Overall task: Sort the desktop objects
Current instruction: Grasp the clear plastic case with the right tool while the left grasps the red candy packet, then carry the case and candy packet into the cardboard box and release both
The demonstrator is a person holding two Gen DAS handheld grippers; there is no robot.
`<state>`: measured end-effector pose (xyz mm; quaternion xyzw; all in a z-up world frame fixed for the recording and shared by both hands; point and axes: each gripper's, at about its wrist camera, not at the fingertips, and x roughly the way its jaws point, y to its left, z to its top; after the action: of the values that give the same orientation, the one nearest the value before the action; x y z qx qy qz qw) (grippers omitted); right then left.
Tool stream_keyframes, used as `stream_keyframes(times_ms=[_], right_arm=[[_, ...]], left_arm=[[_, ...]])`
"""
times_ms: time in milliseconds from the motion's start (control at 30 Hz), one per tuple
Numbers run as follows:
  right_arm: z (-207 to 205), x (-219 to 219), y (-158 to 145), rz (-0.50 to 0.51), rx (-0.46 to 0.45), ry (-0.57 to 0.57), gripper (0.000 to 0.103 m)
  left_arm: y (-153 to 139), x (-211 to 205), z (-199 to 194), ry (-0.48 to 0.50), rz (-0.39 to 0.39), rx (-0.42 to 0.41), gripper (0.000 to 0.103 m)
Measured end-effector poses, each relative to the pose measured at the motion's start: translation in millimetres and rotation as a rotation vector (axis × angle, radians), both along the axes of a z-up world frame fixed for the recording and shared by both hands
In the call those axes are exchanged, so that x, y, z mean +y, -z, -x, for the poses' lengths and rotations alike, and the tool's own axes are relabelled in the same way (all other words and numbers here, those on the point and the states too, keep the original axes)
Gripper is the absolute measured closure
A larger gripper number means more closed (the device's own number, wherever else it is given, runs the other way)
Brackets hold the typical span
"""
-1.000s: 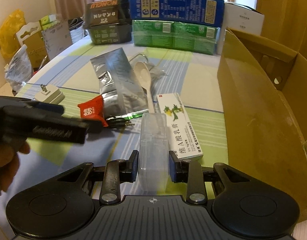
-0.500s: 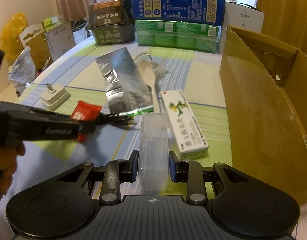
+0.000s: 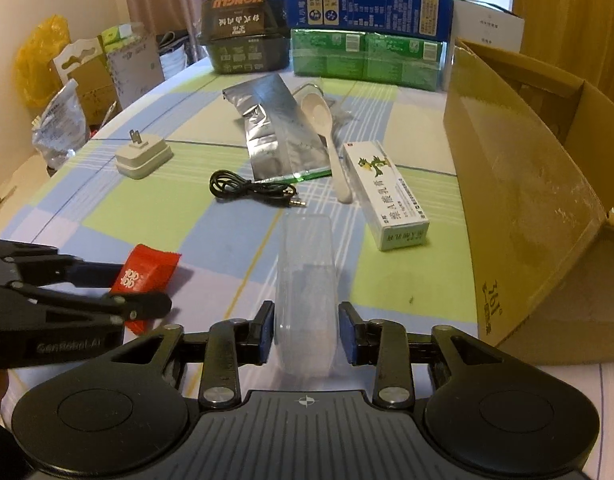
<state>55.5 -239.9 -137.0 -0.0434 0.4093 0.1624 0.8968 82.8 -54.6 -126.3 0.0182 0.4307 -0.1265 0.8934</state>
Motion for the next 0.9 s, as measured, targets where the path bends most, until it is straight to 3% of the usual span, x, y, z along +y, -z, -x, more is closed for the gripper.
stream_keyframes(times_ms=[100,300,400,667,767,900], right_arm=[[-1.7,0.7,1.9,0.013,-0.012,0.001,0.061],[-6.0,-0.9,7.2,0.005,0.0,0.013,0.061],[-9.2,-0.7,7.8,0.004,-0.003,0.017,0.061],[-12.5,2.2,11.8,0.023,0.002,0.007,0.061],[-10.9,3.7,13.1,0.032,0.01,-0.002,0.075],[-6.8,2.2,10.6,0.033,-0.003,0.008,0.075]], left_arm=[[1.3,-2.6,1.3,-0.004,-0.01,-0.021,0.057],[5.6,-10.2,3.5,-0.028,-0.072,-0.072,0.061],[5.2,-11.7,2.5,-0.029,-0.079,-0.084,0.075],[4.0,-15.8,4.0,-0.017,-0.095,-0.085,0.081],[3.5,-15.1,3.9,-0.018,-0.084,-0.079,0.081],[0.5,-16.2,5.6,-0.013,-0.071,-0.083,0.081]])
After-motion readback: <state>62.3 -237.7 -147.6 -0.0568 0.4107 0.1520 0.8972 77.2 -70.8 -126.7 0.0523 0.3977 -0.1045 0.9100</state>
